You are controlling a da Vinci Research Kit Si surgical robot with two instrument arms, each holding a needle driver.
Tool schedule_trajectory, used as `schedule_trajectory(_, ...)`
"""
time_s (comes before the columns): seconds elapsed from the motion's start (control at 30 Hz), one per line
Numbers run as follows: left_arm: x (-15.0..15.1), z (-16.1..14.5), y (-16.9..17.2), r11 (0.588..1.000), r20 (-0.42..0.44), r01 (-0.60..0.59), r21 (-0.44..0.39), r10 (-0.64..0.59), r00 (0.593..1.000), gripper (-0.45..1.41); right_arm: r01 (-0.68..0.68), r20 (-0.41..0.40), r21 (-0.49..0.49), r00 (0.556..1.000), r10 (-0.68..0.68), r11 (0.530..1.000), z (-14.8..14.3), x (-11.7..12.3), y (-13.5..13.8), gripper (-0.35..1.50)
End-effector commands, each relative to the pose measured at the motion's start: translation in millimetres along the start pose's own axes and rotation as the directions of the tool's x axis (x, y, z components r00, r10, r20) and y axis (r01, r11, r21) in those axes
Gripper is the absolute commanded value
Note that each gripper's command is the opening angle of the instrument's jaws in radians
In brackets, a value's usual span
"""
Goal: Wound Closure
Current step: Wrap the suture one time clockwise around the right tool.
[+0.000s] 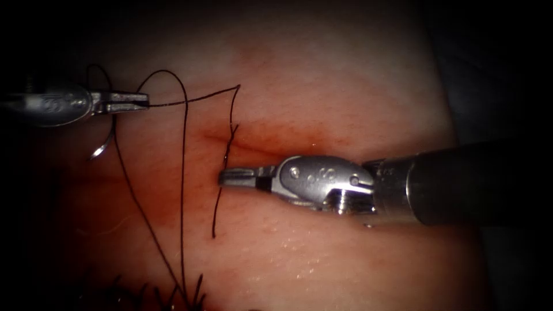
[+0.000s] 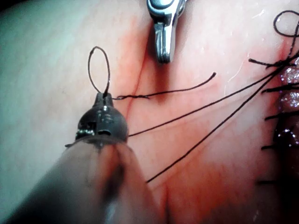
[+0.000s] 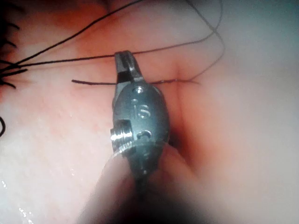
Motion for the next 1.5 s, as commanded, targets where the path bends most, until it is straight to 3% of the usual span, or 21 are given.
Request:
schedule_trajectory(0.03,-0.2,0.9,0.1,1.0,-0.004,0.0,0.0,0.0,1.0,-0.45,-0.002,-0.013,-0.011,1.0,0.002,1.0,1.4,-0.4,0.4,-0.35)
schedule_trajectory(0.2,-0.1,1.5,1.8,1.0,-0.043,0.015,-0.01,-0.015,0.999,-0.45,-0.013,-0.078,-0.062,0.997,0.008,0.998,4.1,-0.4,2.5,-0.35)
schedule_trajectory(0.4,-0.2,1.7,2.9,1.0,-0.063,0.017,-0.016,-0.018,0.998,-0.45,-0.026,-0.133,-0.093,0.991,0.013,0.995,5.3,-0.1,4.3,-0.35)
schedule_trajectory(0.73,-0.3,2.2,4.9,0.999,-0.075,0.014,-0.034,-0.016,0.997,-0.45,-0.017,-0.203,-0.156,0.979,-0.015,0.988,5.7,1.9,7.8,-0.35)
schedule_trajectory(1.03,-0.4,3.9,6.2,0.998,-0.079,0.005,-0.068,-0.01,0.997,-0.45,-0.009,-0.239,-0.177,0.97,-0.035,0.984,5.8,2.0,8.9,-0.35)
schedule_trajectory(1.3,-1.1,7.3,6.1,0.996,-0.087,0.006,-0.088,-0.013,0.996,-0.45,-0.009,-0.31,-0.134,0.95,-0.033,0.991,5.7,2.2,9.6,-0.35)
schedule_trajectory(1.5,-1.7,9.1,5.2,0.995,-0.106,0.006,-0.096,-0.016,0.994,-0.45,-0.069,-0.369,-0.043,0.928,0.049,0.997,6.0,1.8,9.7,-0.35)
